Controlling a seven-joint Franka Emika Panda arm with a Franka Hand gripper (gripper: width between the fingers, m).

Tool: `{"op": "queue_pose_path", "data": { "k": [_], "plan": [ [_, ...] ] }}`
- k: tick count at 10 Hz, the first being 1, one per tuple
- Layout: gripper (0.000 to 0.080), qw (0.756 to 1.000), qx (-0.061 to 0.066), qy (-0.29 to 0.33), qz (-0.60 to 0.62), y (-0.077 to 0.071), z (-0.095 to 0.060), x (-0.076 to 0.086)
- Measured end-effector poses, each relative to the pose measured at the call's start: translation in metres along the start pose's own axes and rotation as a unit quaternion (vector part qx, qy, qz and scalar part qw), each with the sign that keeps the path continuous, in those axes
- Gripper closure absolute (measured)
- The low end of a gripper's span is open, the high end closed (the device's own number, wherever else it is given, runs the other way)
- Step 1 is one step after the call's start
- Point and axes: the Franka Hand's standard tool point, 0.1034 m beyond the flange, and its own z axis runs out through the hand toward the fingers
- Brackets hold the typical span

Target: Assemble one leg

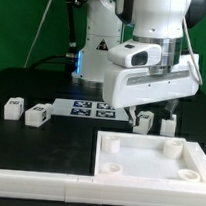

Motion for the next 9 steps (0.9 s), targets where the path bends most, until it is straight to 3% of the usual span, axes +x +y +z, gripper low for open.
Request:
{"op": "queue_pose_path", "data": {
  "k": [3, 8, 9],
  "plan": [
    [0.0150, 0.991, 0.009, 0.001, 0.132, -0.007, 0.001, 0.001],
    [0.0150, 0.938, 0.022, -0.001, 0.346, -0.043, 0.006, 0.002],
    [0.0150, 0.940, 0.022, -0.001, 0.341, -0.046, 0.007, 0.001]
  ]
}}
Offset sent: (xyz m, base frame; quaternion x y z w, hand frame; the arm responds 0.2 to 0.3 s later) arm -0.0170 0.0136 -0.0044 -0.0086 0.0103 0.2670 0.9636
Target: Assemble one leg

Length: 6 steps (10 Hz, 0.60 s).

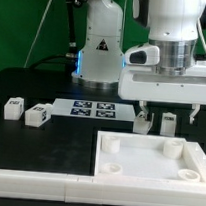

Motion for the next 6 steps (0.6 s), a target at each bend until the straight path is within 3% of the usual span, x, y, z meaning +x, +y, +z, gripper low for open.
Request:
{"op": "queue_pose_path", "data": {
  "k": [3, 5, 6],
  "plan": [
    [0.0150, 1.000, -0.006, -0.018, -0.013, 0.0022, 0.0007, -0.0018],
    [0.0150, 0.994, -0.021, -0.102, -0.027, 0.0092, -0.0003, -0.0072],
    [0.0150, 0.989, -0.022, -0.147, -0.023, 0.0066, -0.0018, -0.0039]
  ]
}}
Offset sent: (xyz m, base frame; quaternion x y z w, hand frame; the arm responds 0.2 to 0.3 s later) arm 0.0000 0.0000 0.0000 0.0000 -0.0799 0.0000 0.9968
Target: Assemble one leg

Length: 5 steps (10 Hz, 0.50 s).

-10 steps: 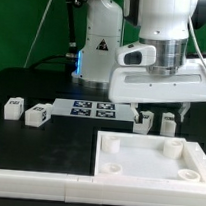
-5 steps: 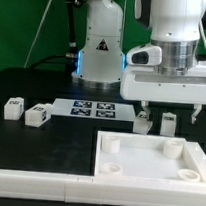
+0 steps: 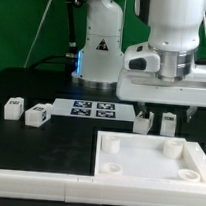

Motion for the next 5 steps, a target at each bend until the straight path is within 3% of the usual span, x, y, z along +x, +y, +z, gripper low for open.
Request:
{"op": "queue_pose_path", "data": {
  "k": [2, 5],
  "plan": [
    [0.0150, 0.997, -0.004, -0.076, -0.013, -0.004, -0.002, -0.007],
    [0.0150, 0.983, 0.003, -0.184, -0.024, -0.006, 0.001, -0.010]
  ]
}}
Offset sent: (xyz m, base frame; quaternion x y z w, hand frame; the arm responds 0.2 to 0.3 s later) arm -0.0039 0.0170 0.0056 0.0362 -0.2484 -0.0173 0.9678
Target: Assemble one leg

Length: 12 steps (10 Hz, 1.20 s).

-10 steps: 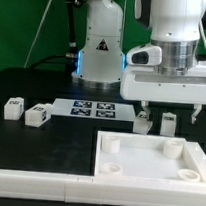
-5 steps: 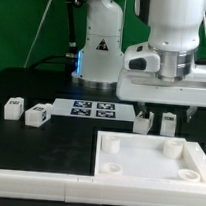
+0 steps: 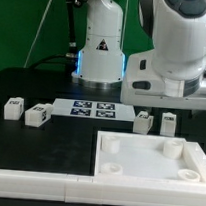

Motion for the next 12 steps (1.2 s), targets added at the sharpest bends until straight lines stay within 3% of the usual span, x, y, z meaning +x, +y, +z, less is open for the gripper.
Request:
{"op": "queue_pose_path", "data": {
  "k": [2, 3, 9, 10, 11, 12],
  "plan": [
    [0.0150, 0.996, -0.004, -0.088, 0.002, 0.003, 0.006, -0.006],
    [0.0150, 0.997, -0.001, -0.080, 0.002, 0.001, 0.006, 0.003],
    [0.0150, 0.995, -0.011, -0.094, -0.007, -0.008, 0.017, -0.006],
    [0.0150, 0.989, -0.017, -0.149, -0.008, -0.006, 0.022, -0.016],
    [0.0150, 0.989, -0.013, -0.149, -0.009, -0.009, 0.025, -0.004],
    [0.0150, 0.989, -0.013, -0.145, -0.009, -0.009, 0.025, -0.004]
  ]
}}
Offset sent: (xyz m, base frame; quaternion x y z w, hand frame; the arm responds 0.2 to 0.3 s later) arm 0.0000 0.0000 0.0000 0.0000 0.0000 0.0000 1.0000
